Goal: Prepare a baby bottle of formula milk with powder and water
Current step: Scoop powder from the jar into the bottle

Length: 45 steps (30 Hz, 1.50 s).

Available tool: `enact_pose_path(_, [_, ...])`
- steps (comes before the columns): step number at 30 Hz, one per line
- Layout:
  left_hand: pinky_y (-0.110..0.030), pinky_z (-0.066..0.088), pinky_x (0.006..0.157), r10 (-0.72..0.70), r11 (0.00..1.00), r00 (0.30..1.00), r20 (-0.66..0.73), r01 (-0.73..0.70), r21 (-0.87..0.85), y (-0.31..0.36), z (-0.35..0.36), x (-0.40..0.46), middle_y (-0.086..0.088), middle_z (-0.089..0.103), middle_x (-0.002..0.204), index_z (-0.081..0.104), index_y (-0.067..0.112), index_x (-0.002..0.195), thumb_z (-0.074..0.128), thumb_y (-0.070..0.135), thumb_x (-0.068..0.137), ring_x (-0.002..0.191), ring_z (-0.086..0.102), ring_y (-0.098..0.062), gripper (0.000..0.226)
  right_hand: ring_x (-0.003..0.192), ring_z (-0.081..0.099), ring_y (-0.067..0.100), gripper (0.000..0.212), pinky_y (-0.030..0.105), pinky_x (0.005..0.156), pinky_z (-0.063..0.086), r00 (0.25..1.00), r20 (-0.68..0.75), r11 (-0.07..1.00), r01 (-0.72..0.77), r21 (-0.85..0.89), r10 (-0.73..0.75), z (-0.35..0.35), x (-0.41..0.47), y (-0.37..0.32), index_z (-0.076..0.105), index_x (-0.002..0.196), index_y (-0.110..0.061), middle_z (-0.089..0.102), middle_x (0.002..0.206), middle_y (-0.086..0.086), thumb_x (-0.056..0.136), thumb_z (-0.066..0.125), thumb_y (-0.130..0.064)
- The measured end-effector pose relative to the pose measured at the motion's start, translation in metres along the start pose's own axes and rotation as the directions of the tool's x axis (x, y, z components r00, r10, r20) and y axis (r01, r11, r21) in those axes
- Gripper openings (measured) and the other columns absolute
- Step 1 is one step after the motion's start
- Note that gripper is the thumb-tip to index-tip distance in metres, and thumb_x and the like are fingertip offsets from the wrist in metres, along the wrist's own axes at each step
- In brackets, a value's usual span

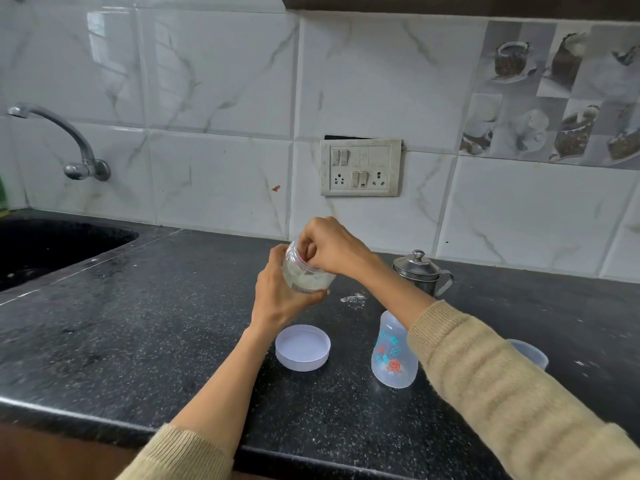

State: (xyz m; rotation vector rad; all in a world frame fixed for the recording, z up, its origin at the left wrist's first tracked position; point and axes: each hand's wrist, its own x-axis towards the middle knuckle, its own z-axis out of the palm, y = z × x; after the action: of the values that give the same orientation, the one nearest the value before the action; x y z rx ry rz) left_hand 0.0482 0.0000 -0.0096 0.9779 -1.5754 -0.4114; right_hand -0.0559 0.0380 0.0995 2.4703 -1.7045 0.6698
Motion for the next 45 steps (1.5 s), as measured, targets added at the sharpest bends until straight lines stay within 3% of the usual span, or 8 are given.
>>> enact_pose_path(3, [-0.028, 0.052, 0.071, -0.007, 1.0, 1.0, 0.007, 0.007, 0.002, -0.002, 0.001, 0.0, 0.009, 0.063, 0.098, 0.044, 0.022, 0.12, 0.09, 0.03, 0.048, 0.088, 0.064, -0.014, 0.086, 0.084, 0.069, 0.024, 0.024, 0.029, 0.07, 0.053, 0.997, 0.054, 0.995, -0.064, 0.071, 0.061, -0.002, 0.003, 0.003, 0.075, 0.085, -0.004, 0.07, 0.08, 0.008, 0.078, 0.055, 0.008])
enact_pose_path(10, [-0.017, 0.042, 0.068, -0.018, 0.999, 1.0, 0.025, 0.017, 0.04, -0.004, 0.0, 0.0, 0.012, 0.057, 0.099, 0.044, 0.017, 0.122, 0.091, 0.032, 0.05, 0.087, 0.057, -0.011, 0.088, 0.079, 0.069, 0.017, 0.013, 0.025, 0.072, 0.055, 0.97, 0.108, 0.927, -0.242, 0.286, 0.22, -0.01, 0.01, 0.018, 0.074, 0.08, -0.006, 0.074, 0.085, 0.013, 0.069, 0.08, -0.001])
enact_pose_path(15, [-0.023, 0.044, 0.074, -0.033, 0.998, 0.999, 0.043, 0.03, 0.058, -0.004, 0.002, -0.001, 0.011, 0.056, 0.1, 0.044, 0.016, 0.123, 0.091, 0.034, 0.05, 0.089, 0.056, -0.011, 0.089, 0.071, 0.071, 0.024, 0.015, 0.027, 0.063, 0.06, 0.905, 0.139, 0.768, -0.416, 0.487, 0.402, -0.02, 0.011, 0.028, 0.069, 0.069, -0.006, 0.07, 0.07, 0.012, 0.067, 0.081, 0.002])
enact_pose_path(21, [-0.023, 0.042, 0.074, -0.063, 0.996, 0.997, 0.034, 0.061, 0.06, -0.002, 0.002, -0.002, 0.011, 0.056, 0.1, 0.044, 0.016, 0.123, 0.09, 0.037, 0.051, 0.09, 0.054, -0.01, 0.087, 0.065, 0.068, 0.022, 0.013, 0.027, 0.059, 0.059, 0.833, 0.172, 0.599, -0.506, 0.62, 0.526, -0.03, 0.007, 0.042, 0.069, 0.079, 0.003, 0.071, 0.084, 0.02, 0.07, 0.078, 0.004])
enact_pose_path(30, [-0.024, 0.043, 0.076, -0.107, 0.991, 0.993, 0.04, 0.103, 0.086, -0.001, 0.004, -0.003, 0.004, 0.062, 0.109, 0.043, 0.016, 0.126, 0.087, 0.042, 0.054, 0.096, 0.058, -0.014, 0.088, 0.045, 0.064, 0.012, 0.015, 0.022, 0.055, 0.058, 0.783, 0.267, 0.361, -0.522, 0.772, 0.562, -0.032, 0.0, 0.062, 0.065, 0.089, 0.009, 0.067, 0.069, 0.013, 0.076, 0.072, 0.008])
enact_pose_path(35, [-0.031, 0.048, 0.085, -0.138, 0.987, 0.988, 0.068, 0.131, 0.088, -0.002, 0.008, -0.003, -0.004, 0.061, 0.121, 0.042, 0.012, 0.129, 0.087, 0.044, 0.056, 0.109, 0.058, -0.022, 0.091, 0.041, 0.064, 0.011, 0.004, 0.018, 0.047, 0.055, 0.752, 0.369, 0.209, -0.548, 0.81, 0.546, -0.024, -0.002, 0.074, 0.064, 0.084, 0.006, 0.066, 0.048, 0.006, 0.081, 0.066, 0.008])
enact_pose_path(40, [-0.037, 0.05, 0.089, -0.176, 0.982, 0.979, 0.104, 0.167, 0.092, -0.003, 0.012, -0.004, -0.005, 0.06, 0.122, 0.043, 0.01, 0.125, 0.086, 0.047, 0.057, 0.11, 0.057, -0.022, 0.089, 0.04, 0.064, 0.013, 0.008, 0.017, 0.045, 0.054, 0.725, 0.407, 0.084, -0.536, 0.84, 0.555, -0.02, -0.007, 0.089, 0.062, 0.075, 0.003, 0.064, 0.046, 0.008, 0.082, 0.064, 0.007])
enact_pose_path(45, [-0.031, 0.048, 0.085, -0.216, 0.974, 0.966, 0.141, 0.204, 0.097, -0.008, 0.017, -0.001, -0.004, 0.058, 0.121, 0.042, 0.011, 0.125, 0.086, 0.045, 0.057, 0.111, 0.056, -0.022, 0.088, 0.043, 0.066, 0.013, 0.007, 0.017, 0.049, 0.055, 0.732, 0.41, 0.013, -0.496, 0.868, 0.544, -0.023, -0.009, 0.099, 0.063, 0.075, 0.003, 0.067, 0.05, 0.009, 0.081, 0.066, 0.005])
